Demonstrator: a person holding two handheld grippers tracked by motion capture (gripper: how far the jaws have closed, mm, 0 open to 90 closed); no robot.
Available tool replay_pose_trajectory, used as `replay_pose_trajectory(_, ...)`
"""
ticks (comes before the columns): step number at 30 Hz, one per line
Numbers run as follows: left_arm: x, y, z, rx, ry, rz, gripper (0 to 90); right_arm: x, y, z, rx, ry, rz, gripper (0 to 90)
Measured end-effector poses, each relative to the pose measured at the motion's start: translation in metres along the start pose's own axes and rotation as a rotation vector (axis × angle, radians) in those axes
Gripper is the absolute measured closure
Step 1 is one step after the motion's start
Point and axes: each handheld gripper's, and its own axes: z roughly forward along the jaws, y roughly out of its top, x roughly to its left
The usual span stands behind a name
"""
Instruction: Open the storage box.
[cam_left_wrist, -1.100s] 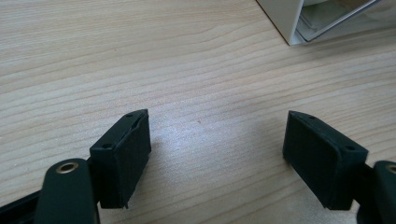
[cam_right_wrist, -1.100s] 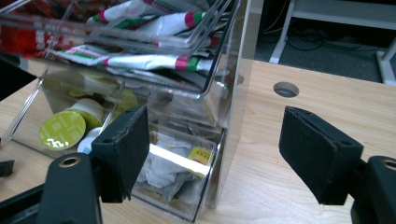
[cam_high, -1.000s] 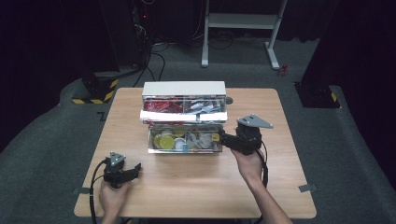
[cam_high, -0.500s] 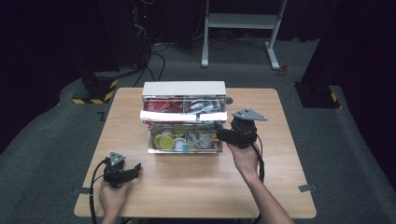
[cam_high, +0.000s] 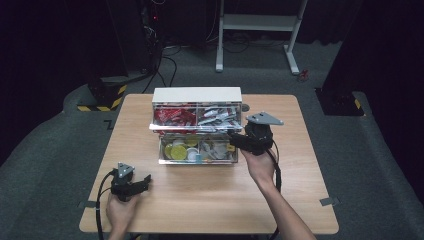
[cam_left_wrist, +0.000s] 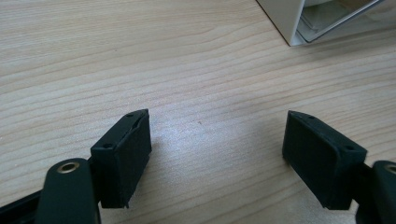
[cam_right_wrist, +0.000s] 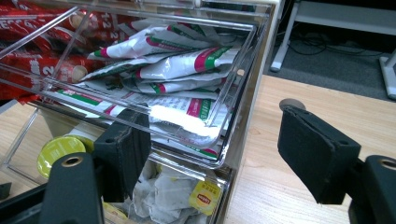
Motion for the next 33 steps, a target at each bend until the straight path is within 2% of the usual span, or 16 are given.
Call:
replay_pose_trajectory(16,0.000,0.000,0.000,0.000,0.001,0.002,24.2,0.000,0.017,-0.007,-0.024,0.008,0.003,25.3)
replay_pose_trajectory(29,0.000,0.000,0.000,-0.001,-0.001,-0.001,24.3,0.000,0.040,-0.011,-0.051,-0.015,-0.007,23.6)
replay_pose_trajectory(33,0.000,0.000,0.000,-0.001,0.000,-0.001,24.3,-0.001,0.043,-0.010,-0.041,-0.018,-0.009,23.2)
